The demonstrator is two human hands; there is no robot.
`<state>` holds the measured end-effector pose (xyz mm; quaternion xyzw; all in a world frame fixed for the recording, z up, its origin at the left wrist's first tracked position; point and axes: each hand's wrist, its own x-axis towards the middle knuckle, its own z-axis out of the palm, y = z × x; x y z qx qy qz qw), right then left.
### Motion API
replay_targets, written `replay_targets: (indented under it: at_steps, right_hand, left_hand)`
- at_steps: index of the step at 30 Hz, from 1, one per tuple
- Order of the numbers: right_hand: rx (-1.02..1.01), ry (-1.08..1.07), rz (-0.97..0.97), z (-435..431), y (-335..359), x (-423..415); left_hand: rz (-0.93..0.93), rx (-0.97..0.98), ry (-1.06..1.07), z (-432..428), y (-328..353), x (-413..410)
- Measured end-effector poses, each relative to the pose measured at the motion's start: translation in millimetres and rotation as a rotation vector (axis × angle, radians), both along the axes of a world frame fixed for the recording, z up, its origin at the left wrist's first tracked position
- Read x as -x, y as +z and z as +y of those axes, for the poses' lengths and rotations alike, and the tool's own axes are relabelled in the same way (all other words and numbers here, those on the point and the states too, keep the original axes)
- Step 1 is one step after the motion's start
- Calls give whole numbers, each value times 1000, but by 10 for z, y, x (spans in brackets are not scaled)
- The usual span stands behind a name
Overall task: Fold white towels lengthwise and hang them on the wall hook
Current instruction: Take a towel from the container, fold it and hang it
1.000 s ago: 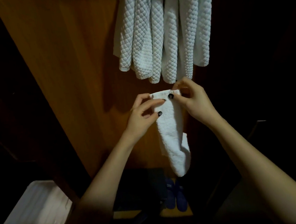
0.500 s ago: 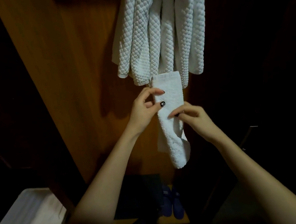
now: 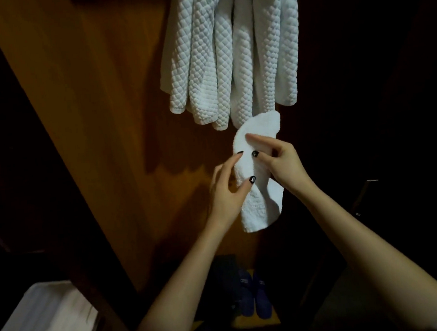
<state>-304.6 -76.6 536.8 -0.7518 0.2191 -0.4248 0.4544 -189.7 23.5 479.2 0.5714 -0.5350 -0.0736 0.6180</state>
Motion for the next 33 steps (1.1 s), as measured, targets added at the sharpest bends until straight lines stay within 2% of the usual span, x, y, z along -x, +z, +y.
replay_targets:
  at_steps: [7,11,13,17,21,24,28,33]
  right_hand:
    - [-4,-41,-12,-52,97,-12]
    - [2,-42,-28,-60,185,16]
    - [-21,-54,-48,-86,221,61]
    - [-117,-60,-78,-149,271,176]
    - [-188,-22,-100,-161,273,212]
    - [-208,-2,-106,-180,286,207]
    - [-255,-33,-157,-213,306,230]
    - [-327,-84,-222,-191,262,227]
  left_hand:
    - [21,-73,116,-88,-120,254]
    - [76,-6,183,-177,-2,266]
    - [83,22,64,-157,1,194]
    - [269,-10,-189,-30,-37,19]
    - [296,-169,-418,25,-44,-34]
    - [356,-206,-439,37,-79,-32]
    - [555,-121,-416,46,-174,-66]
    - [978,-96,-175,16,-275,19]
